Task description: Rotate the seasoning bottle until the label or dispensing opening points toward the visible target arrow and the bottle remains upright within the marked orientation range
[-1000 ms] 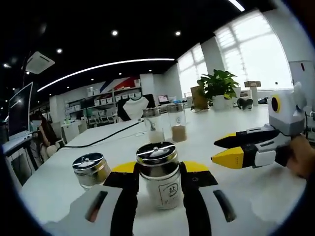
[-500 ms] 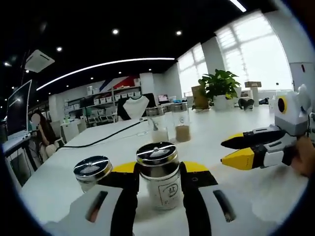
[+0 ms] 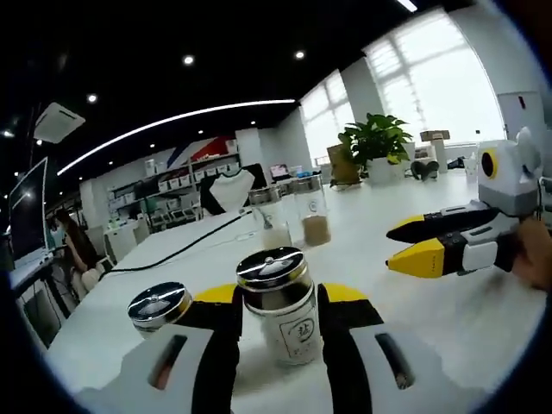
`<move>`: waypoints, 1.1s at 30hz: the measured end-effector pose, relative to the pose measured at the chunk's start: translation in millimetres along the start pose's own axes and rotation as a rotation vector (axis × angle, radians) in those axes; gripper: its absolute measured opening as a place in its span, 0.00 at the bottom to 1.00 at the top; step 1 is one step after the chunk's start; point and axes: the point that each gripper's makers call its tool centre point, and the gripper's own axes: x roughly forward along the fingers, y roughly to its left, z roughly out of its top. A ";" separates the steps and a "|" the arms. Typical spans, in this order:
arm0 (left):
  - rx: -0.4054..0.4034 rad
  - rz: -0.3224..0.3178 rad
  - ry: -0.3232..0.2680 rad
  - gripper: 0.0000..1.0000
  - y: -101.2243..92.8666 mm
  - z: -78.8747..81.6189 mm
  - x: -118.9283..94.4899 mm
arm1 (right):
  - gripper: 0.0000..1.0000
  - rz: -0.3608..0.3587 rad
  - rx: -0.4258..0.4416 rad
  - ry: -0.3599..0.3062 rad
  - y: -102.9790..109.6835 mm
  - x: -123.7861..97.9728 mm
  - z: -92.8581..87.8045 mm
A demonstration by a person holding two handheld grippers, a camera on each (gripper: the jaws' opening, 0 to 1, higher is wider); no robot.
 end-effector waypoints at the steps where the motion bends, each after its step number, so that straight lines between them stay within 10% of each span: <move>1: -0.009 -0.005 -0.009 0.40 -0.1 2.4 0.3 | 0.38 0.000 0.003 0.008 0.1 0.6 -1.7; 12: 0.052 0.000 -0.087 0.41 2.4 33.0 -1.9 | 0.42 0.015 -0.028 0.021 6.8 3.4 -1.7; 21: -0.035 -0.054 -0.267 0.40 5.8 70.8 -23.5 | 0.45 -0.010 -0.011 0.011 0.3 1.4 0.6; 33: -0.014 -0.053 -0.192 0.79 22.1 57.5 -41.1 | 0.45 -0.015 -0.020 0.009 -0.1 -0.7 1.3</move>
